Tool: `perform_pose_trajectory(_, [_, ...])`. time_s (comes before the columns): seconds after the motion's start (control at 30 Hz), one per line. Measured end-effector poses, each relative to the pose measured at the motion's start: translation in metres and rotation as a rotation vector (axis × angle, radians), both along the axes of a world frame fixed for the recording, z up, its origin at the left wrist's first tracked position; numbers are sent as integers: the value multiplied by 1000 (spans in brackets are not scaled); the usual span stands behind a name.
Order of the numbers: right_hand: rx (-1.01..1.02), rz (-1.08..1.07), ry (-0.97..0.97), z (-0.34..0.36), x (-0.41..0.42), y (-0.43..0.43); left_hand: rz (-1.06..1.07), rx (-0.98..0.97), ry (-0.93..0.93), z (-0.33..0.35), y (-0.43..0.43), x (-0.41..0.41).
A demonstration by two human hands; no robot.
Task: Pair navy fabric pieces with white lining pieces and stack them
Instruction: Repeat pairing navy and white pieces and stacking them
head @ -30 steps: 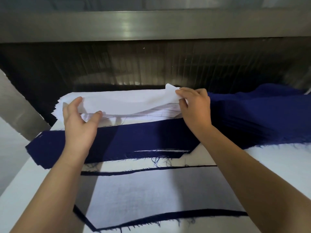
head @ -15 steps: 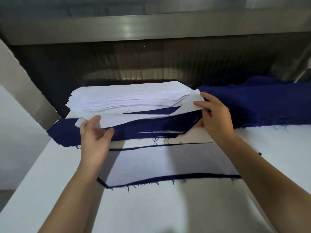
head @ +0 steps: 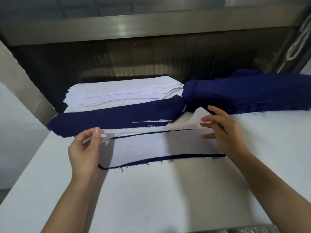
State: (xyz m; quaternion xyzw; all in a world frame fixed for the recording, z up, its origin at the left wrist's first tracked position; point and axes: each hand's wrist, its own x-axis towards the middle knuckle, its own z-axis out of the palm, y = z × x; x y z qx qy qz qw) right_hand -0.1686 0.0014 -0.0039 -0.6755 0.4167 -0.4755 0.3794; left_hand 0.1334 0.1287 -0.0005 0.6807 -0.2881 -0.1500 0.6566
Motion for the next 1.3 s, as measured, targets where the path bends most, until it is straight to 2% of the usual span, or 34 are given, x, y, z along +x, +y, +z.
perform_pose_trajectory(0.07, [-9,-24,16,-4,-7,6,16,13,-20,-3,3,-2])
perform_pose_trajectory(0.23, [-96,-107,223,-10,-16,9,-7,132,-133,-9,6,-7])
perform_pose_trajectory(0.4, [-92,-148,216,-13,-19,7,-73,277,-294,-10,9,-7])
perform_pose_trajectory(0.57, [31,-182,126,-11,-21,9,-89,275,-272,-11,13,-6])
perform_pose_trajectory(0.83, [92,-271,184,-14,-22,7,-42,212,-246,-13,13,0])
perform_pose_trajectory(0.97, [35,-269,270,-12,-23,6,-81,182,-223,-11,13,2])
perform_pose_trajectory(1.13, [-63,-285,232,-9,-21,10,-168,179,-95,-6,13,16])
perform_pose_trajectory(1.3, [-96,-220,206,-8,-21,10,-287,215,-181,-3,19,25])
